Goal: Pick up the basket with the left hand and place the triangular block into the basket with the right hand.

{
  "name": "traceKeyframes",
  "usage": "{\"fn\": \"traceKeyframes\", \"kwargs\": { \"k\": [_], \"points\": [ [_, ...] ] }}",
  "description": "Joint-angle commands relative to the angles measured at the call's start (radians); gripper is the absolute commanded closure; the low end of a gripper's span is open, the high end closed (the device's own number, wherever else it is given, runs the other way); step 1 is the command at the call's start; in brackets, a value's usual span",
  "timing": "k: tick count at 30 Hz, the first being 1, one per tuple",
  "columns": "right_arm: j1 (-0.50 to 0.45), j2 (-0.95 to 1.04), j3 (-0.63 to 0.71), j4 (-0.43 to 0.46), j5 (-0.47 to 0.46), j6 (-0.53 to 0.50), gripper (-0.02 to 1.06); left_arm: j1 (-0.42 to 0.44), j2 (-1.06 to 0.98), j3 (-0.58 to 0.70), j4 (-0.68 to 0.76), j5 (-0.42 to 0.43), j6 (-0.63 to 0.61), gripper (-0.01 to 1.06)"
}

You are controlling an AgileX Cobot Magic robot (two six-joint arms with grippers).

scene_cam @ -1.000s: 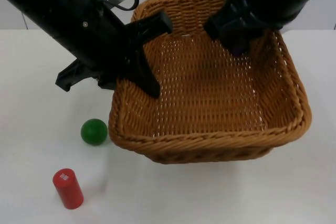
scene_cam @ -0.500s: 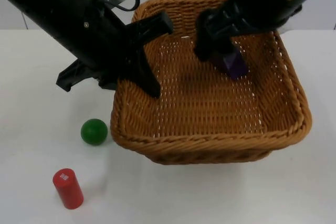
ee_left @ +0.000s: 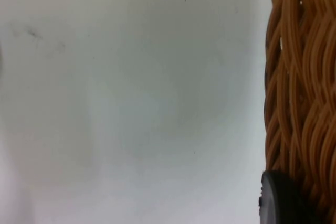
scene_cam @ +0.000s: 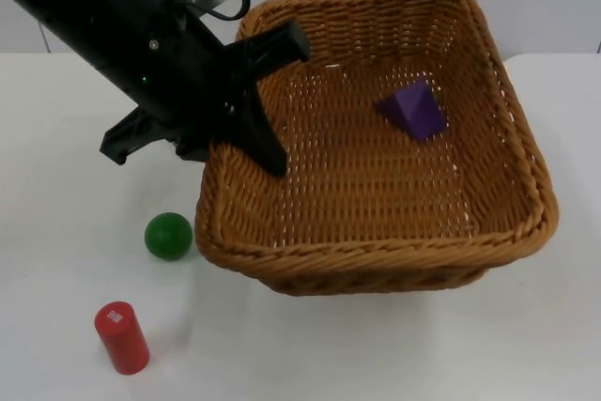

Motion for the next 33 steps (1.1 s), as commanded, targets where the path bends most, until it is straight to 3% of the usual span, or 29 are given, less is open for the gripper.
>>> {"fn": "traceKeyframes", "kwargs": {
  "k": [1,6,8,10,12,14,16,17,18,20,33],
  "points": [
    [-0.038,-0.073,-0.004,-0.014,-0.025,0.035,0.0,-0.004,-0.009,-0.011,-0.014,0.006,-0.003,1.05],
    [-0.174,-0.208,-0.004,-0.003,-0.021,0.047,0.0,-0.004,-0.009,-0.011,-0.007,0.006,-0.003,1.05],
    [-0.297,-0.279,-0.004,-0.003,0.004,0.047,0.0,-0.004,-0.009,-0.011,-0.005,0.002,-0.003,1.05],
    [-0.343,-0.304,-0.004,-0.003,0.021,0.043,0.0,-0.004,-0.009,-0.011,-0.003,0.0,-0.003,1.05],
    [-0.45,-0.339,-0.004,0.01,0.06,0.032,0.0,-0.004,-0.009,-0.011,-0.001,-0.013,-0.003,1.05],
    [-0.541,-0.365,-0.004,0.14,0.11,-0.089,0.0,-0.004,-0.009,-0.011,-0.001,-0.02,-0.003,1.05],
    [-0.63,-0.376,0.007,0.376,0.149,-0.308,0.0,-0.004,-0.009,-0.011,-0.001,-0.031,-0.003,1.05],
    [-0.63,-0.376,0.007,0.376,0.149,-0.308,0.0,-0.004,-0.009,-0.011,-0.001,-0.031,-0.003,1.05],
    [-0.659,-0.378,0.015,0.485,0.165,-0.39,0.0,-0.004,-0.009,-0.011,0.001,-0.036,-0.003,1.05],
    [-0.686,-0.38,0.024,0.561,0.173,-0.455,0.0,-0.004,-0.009,-0.011,0.01,-0.046,-0.003,1.05],
    [-0.684,-0.38,0.026,0.563,0.198,-0.455,0.0,-0.007,0.121,-0.012,0.001,-0.111,0.024,1.05]
  ]
}}
